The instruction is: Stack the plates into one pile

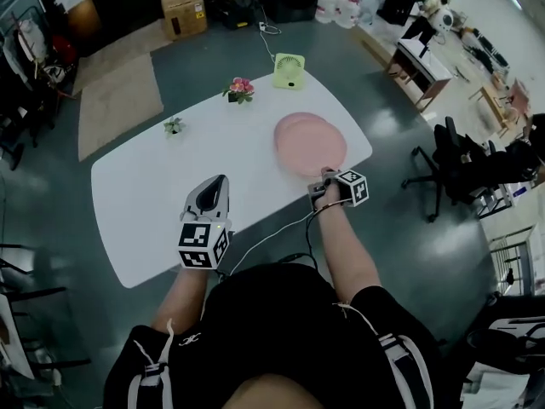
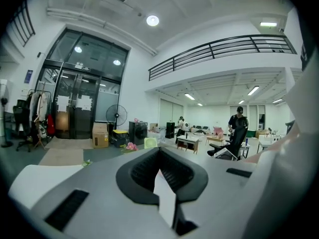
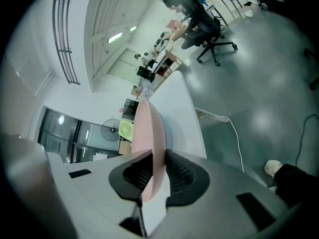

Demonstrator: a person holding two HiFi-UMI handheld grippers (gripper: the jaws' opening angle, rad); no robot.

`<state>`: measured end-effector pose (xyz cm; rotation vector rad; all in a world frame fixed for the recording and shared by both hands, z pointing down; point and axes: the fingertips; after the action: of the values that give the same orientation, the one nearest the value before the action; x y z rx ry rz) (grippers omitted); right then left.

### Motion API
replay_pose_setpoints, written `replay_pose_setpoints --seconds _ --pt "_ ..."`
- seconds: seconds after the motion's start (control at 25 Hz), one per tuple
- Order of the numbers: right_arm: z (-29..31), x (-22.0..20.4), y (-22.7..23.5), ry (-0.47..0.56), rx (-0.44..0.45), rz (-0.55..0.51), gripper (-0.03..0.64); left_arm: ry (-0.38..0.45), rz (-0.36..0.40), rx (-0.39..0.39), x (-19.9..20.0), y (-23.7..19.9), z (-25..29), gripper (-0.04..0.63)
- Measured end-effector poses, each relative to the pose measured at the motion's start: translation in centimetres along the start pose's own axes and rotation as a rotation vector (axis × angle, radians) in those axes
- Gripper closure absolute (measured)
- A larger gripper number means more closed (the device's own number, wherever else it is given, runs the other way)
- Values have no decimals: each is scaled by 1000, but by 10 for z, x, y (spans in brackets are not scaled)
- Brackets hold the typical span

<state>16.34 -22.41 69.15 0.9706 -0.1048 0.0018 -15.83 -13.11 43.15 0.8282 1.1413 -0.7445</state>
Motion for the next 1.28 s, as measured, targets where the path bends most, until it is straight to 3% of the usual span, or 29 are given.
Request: replay_pose_setpoints --seconds 0.16,0.28,0.48,0.56,0.6,0.76,0.92,1.12,1.2,1.28 --pt "28 1 -9 -2 -13 12 531 -14 -2 40 -6 -7 2 583" --pt "45 2 -19 -16 -15 -52 514 -20 -1 58 -6 -5 8 583" --pt "55 1 -27 -59 -37 -242 503 -25 0 66 -5 4 10 583" --pt "53 1 -32 -48 -33 -352 429 -31 -2 67 -6 6 10 583" --pt "50 3 -34 -24 -39 -414 337 -35 -5 66 -7 7 11 583" --pt "21 17 -45 93 -34 -648 310 -34 -8 49 -6 14 18 583" --pt "-29 15 -93 217 129 -915 339 -18 -2 26 2 20 27 583" --pt "-136 -27 -185 501 481 -1333 382 20 2 -7 15 30 43 583" --pt "-176 -45 -208 581 579 -1405 403 45 4 -21 24 36 49 583" --pt "-206 -55 -218 619 625 -1406 476 72 5 -34 34 44 53 583"
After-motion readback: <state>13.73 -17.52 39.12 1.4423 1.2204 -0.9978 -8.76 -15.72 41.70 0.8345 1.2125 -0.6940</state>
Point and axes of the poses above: the fingertips, and each gripper's own axes: z forward along the fingers, y to its right, x out of its top, and after that the axes turned 13 degrees about z, right-handed
